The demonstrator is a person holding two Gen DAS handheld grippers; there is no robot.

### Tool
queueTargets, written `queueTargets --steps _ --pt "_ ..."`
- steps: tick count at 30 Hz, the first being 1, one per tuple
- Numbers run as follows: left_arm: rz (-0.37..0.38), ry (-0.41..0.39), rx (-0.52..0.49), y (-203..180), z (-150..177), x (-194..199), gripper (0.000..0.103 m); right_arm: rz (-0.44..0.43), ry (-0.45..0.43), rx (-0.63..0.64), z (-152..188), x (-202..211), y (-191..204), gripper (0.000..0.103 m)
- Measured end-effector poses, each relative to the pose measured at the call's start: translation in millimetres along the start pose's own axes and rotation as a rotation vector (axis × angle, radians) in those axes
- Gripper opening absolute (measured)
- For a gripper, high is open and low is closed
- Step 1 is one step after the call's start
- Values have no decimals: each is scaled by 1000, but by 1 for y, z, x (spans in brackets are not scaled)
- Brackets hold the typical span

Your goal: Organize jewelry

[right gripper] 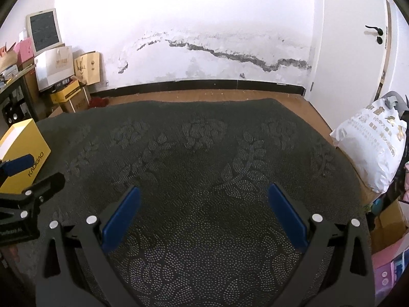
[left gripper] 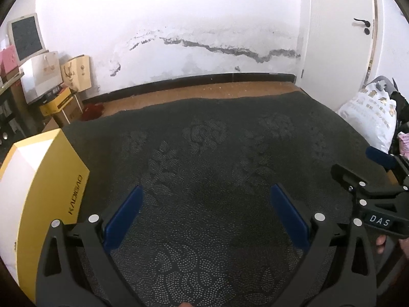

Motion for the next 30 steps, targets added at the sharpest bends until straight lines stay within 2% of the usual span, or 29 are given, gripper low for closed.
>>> queueTargets --steps 13,30 --pt "-29 -9 55 12 -2 -5 97 6 0 5 -2 -2 11 96" --pt "-30 9 52 8 4 -10 97 -3 16 17 2 -6 18 96"
Point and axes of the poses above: each gripper's, at about its wrist camera, not at the fingertips, and x roughly against the way its jaws point, y to its left, z to its underside, the point moved 7 cm from there along -x, roughly the way its jaws point, and after that the axes turned 11 degrees about x, right-handed, at the moved point
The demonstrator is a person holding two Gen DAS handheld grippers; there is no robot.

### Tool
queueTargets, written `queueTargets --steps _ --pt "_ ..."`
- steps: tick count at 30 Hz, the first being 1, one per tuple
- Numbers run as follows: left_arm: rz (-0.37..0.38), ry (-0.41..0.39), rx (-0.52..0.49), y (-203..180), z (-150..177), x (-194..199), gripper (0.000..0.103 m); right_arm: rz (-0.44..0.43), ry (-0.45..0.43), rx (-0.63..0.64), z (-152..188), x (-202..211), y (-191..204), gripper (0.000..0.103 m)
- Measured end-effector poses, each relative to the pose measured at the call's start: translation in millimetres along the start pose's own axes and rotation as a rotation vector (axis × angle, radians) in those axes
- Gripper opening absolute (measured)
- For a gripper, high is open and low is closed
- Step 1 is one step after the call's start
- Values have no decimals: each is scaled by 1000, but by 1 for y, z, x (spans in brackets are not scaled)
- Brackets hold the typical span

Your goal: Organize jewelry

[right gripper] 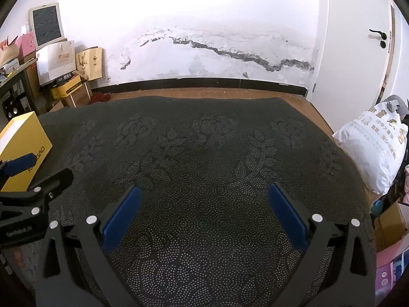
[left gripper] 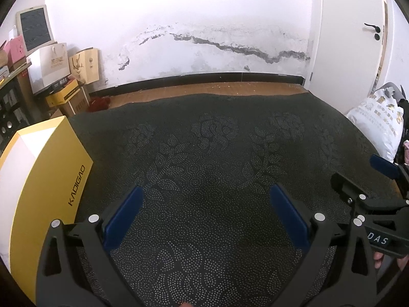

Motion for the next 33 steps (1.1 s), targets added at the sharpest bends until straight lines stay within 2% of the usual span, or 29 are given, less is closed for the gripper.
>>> queueTargets --steps 33 --pt "-16 3 5 0 2 -2 97 1 5 11 3 -2 1 96"
Point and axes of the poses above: each gripper's, at about its wrist camera, not at the fingertips, and x roughly against the way its jaws point, y to its left, z to its underside, the point moved 7 cm from there along -x, roughly the way its jaws point, and after that the axes turned 11 degrees about x, right-handed, at the moved point
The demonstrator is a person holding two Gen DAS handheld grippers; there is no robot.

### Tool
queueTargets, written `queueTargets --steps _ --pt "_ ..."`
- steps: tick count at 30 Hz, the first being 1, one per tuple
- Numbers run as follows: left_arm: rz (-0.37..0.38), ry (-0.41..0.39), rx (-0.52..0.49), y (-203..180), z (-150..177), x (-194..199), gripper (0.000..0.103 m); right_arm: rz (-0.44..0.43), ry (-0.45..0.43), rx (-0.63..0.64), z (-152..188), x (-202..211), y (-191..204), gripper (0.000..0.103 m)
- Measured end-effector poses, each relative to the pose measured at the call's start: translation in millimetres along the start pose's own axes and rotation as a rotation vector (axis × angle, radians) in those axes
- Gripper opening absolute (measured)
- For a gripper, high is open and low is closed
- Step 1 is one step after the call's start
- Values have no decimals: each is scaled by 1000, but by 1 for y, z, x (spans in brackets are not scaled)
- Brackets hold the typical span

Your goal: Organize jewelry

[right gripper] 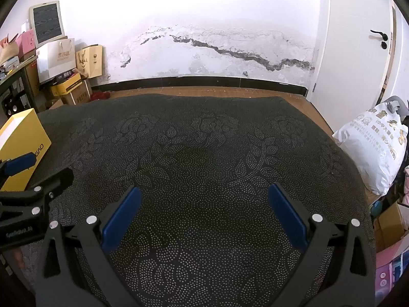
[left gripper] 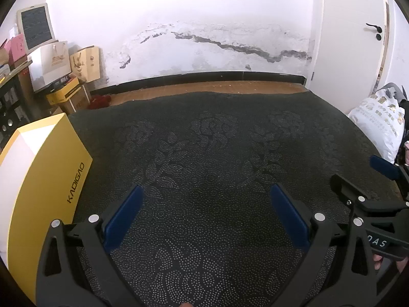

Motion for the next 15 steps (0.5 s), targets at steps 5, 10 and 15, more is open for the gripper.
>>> queueTargets --steps 5,10,15 --pt "-32 -1 -16 -2 1 1 97 -1 2 3 1 -1 0 96" --pt "-17 -7 0 -3 1 5 97 -2 1 6 0 0 0 96" --pt "-36 -28 24 0 -2 10 97 -5 -1 11 0 1 0 96"
Point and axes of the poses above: each gripper's, at about its wrist camera, not at the fingertips, and x roughly against the way its jaws point, y to its left, z to its underside, the point moved 7 cm from there along -x, roughly the way its jaws point, and after that the axes turned 11 degrees about x, right-handed, at the moved point
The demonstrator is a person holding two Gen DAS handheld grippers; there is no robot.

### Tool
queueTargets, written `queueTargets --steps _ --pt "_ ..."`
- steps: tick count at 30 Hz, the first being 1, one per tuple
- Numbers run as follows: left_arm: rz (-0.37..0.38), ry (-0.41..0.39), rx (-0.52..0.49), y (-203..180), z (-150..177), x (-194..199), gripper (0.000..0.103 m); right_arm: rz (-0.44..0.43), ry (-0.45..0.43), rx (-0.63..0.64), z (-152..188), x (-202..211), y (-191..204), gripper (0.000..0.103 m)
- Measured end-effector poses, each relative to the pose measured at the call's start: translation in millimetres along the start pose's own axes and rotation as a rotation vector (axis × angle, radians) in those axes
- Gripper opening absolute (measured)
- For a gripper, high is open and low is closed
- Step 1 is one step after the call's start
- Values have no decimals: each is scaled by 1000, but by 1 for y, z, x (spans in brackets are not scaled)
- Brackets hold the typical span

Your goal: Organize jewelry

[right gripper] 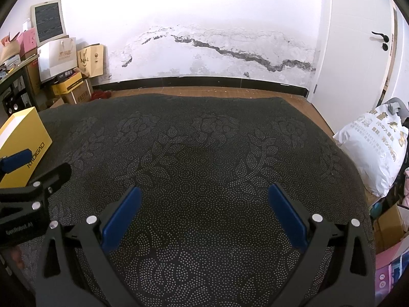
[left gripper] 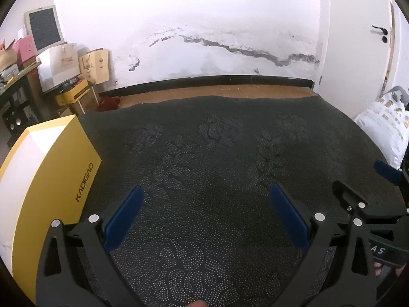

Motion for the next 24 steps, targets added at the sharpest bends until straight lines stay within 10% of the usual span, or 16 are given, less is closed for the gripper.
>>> queueTargets --steps 24 --pt "-32 14 7 2 -4 -1 97 -1 1 20 1 1 4 96"
Point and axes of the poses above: each gripper's, at about its wrist camera, not at the fingertips, and x roughly against the way its jaws point, y to its left, z to its underside, the point moved 7 cm from there along -x, roughly the way its jaws point, and after that the axes turned 11 degrees about x, right-handed, at the moved point
